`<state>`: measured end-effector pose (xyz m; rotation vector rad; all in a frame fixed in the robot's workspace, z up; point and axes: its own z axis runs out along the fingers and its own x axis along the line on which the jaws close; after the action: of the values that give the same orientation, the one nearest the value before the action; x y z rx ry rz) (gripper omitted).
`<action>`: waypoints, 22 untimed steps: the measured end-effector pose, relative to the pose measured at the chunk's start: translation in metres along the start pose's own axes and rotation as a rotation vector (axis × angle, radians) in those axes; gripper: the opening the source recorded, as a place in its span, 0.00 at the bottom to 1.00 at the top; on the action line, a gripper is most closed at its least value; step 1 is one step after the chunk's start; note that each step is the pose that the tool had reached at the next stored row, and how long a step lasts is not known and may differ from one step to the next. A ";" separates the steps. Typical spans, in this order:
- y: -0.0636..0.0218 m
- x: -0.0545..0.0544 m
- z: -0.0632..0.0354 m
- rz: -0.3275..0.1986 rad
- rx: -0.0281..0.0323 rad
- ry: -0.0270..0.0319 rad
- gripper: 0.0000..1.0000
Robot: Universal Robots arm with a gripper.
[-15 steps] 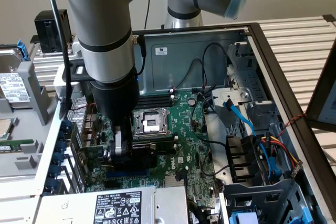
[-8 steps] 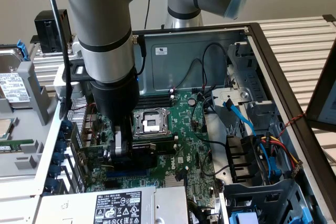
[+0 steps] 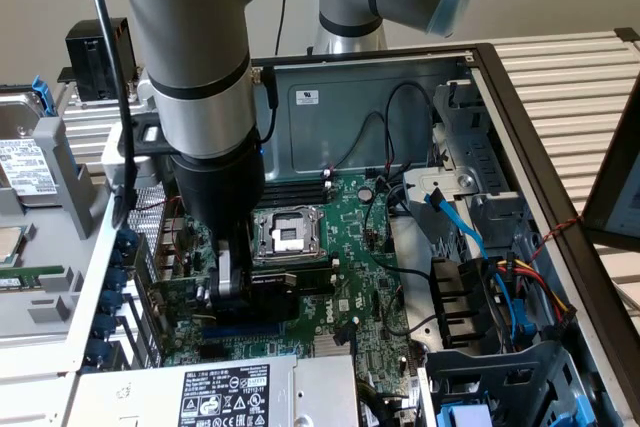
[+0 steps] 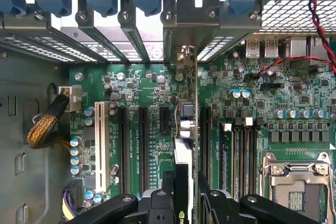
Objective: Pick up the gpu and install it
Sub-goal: 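Insert the gpu into the slot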
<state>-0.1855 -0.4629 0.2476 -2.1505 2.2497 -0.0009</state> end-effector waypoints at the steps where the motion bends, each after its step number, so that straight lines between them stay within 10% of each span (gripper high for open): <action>1: 0.0004 0.000 0.0000 0.000 -0.0001 0.0000 0.27; 22: 0.0021 0.000 0.0006 0.007 0.0000 0.0003 0.27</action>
<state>-0.1876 -0.4632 0.2470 -2.1422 2.2579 -0.0010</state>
